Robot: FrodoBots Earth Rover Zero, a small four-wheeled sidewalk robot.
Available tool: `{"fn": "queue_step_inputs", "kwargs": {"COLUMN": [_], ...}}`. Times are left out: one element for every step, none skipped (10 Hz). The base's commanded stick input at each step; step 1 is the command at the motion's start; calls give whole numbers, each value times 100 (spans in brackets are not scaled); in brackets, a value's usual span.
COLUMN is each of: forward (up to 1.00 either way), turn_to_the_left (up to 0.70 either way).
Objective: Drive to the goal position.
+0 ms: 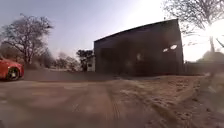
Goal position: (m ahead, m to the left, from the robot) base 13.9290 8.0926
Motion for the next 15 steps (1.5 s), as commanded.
{"fn": "queue_step_inputs", "kwargs": {"forward": [70, 70, 70, 70, 70, 70, 70, 70, 70, 70, 70, 70, 70, 70, 70], "turn_to_the_left": [0, 0, 0, 0, 0, 0, 0, 35, 35, 35, 35, 0, 0, 0, 0]}}
